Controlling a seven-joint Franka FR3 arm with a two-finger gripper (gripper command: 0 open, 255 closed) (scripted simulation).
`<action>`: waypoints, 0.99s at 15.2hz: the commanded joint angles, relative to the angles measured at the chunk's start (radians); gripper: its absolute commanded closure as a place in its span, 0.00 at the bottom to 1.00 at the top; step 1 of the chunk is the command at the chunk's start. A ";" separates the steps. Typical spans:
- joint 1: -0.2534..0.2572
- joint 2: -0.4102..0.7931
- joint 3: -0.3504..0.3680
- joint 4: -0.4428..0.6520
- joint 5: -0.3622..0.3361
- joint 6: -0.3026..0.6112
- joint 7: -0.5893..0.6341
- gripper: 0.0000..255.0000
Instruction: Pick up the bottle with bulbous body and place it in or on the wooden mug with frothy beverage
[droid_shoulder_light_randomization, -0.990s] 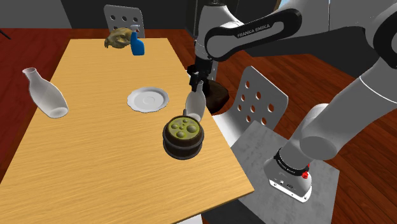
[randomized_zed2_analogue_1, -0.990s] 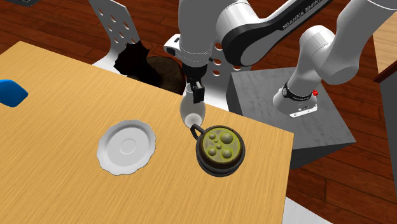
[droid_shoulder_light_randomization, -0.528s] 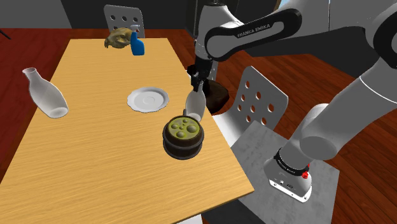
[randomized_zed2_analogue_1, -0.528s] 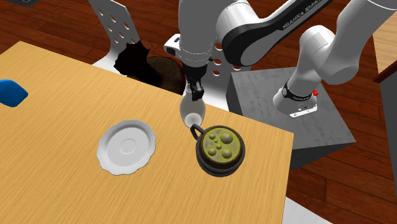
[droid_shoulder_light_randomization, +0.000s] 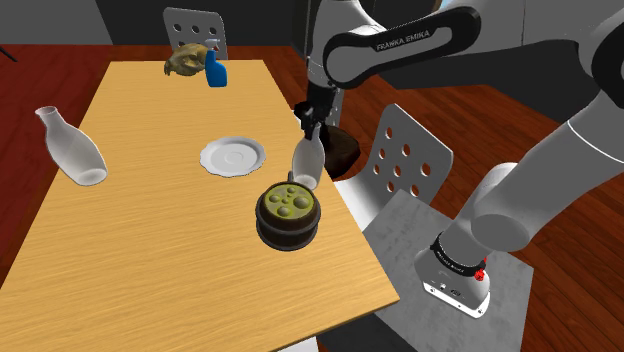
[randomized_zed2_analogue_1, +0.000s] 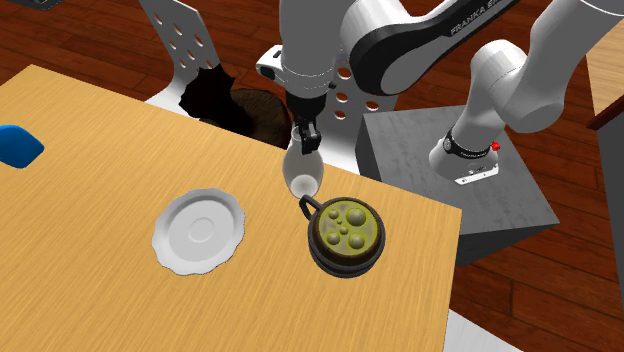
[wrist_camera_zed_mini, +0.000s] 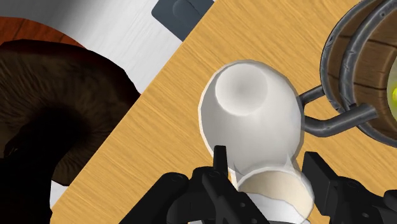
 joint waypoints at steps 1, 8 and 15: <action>0.001 -0.007 0.001 0.020 0.001 -0.026 0.001 1.00; 0.001 -0.031 -0.001 0.091 0.003 -0.121 -0.002 1.00; 0.000 -0.044 -0.002 0.172 0.004 -0.216 -0.004 1.00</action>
